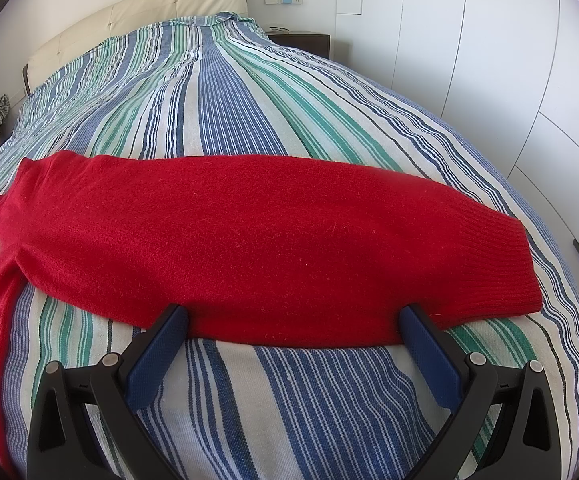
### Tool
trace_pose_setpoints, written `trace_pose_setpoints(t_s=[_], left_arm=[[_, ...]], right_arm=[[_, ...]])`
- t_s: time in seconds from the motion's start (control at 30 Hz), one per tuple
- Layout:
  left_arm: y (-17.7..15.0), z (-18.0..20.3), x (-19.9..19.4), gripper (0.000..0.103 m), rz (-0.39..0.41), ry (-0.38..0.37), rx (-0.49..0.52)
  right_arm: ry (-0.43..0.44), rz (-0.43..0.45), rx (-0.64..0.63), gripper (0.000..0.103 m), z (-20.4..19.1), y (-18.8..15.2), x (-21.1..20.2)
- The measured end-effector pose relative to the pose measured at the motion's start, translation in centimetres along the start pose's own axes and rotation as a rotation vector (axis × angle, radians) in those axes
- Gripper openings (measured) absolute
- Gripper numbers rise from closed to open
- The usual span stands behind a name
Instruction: Fold small clothes
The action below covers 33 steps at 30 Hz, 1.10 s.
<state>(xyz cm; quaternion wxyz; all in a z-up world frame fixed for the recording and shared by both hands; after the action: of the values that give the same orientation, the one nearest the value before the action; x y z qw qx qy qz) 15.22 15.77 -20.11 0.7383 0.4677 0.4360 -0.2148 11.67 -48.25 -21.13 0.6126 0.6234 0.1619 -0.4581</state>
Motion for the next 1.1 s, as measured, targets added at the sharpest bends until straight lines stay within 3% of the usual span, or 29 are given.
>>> trace_pose_setpoints(t_s=[0.3,0.47,0.87,1.1], left_arm=[[-0.3,0.5,0.2,0.082,-0.013,-0.008,0.012],[-0.4,1.0,0.0,0.082,-0.039,-0.047,0.016],[-0.9,3.8,0.1,0.082,-0.092,-0.125,0.086],[-2.2,5.2,0.6,0.082,-0.112,-0.121,0.156]], right_arm=[[0.0,0.0,0.0,0.103,0.0,0.0,0.0],[0.0,0.0,0.0,0.103,0.1,0.0,0.0],[0.0,0.0,0.0,0.103,0.1,0.0,0.0],[0.001,0.0,0.0,0.103,0.1,0.0,0.0]])
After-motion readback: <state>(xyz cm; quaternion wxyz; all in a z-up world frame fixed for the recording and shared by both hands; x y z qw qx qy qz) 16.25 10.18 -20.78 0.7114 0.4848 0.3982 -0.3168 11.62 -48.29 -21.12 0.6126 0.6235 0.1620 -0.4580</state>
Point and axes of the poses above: each gripper's, at about its wrist camera, not at the fingertips, and x roughly the way its jaws point, z to its right, y to its top, the point moved 5 cm from there along x, roughly the way its jaws point, and after that the axes turned 13 degrees about -x, right-handed, at the moved point
